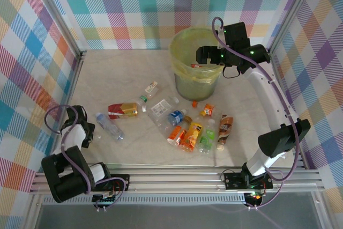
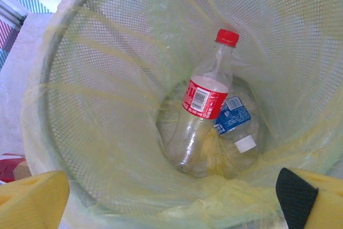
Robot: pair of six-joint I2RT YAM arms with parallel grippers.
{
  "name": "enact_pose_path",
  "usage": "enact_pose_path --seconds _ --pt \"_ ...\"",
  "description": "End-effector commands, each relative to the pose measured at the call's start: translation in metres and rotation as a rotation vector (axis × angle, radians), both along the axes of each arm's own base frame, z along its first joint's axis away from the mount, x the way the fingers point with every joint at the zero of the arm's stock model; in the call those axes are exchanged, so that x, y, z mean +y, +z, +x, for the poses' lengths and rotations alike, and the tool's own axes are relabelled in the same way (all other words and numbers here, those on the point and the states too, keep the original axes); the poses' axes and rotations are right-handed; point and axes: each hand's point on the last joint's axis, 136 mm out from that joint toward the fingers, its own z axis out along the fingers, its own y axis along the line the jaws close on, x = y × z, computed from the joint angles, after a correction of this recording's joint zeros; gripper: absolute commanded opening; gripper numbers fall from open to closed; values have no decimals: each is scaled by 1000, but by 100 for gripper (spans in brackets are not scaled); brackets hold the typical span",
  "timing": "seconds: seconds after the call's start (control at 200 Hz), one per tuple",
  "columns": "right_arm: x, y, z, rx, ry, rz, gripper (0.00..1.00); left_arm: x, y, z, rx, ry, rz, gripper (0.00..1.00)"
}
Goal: Put the plastic bottles in the bin
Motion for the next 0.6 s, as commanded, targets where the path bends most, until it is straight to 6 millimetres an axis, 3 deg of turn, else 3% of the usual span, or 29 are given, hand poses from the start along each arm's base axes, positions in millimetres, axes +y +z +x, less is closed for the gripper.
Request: enact_pose_path --seconds 0.0,0.185,0.285,0.465,0.595 --pt "5 3 -5 1 17 31 100 7 35 6 -79 -25 57 50" --pt "8 15 -14 -33 40 68 100 0 82 15 -199 -120 100 47" --pt "8 24 -20 -59 49 94 100 -13 103 32 -270 -219 78 47" --pt "10 35 -33 -79 70 135 100 -54 157 71 -436 -443 91 46" --pt "16 39 -43 -78 107 190 100 -102 203 91 -556 -620 132 46"
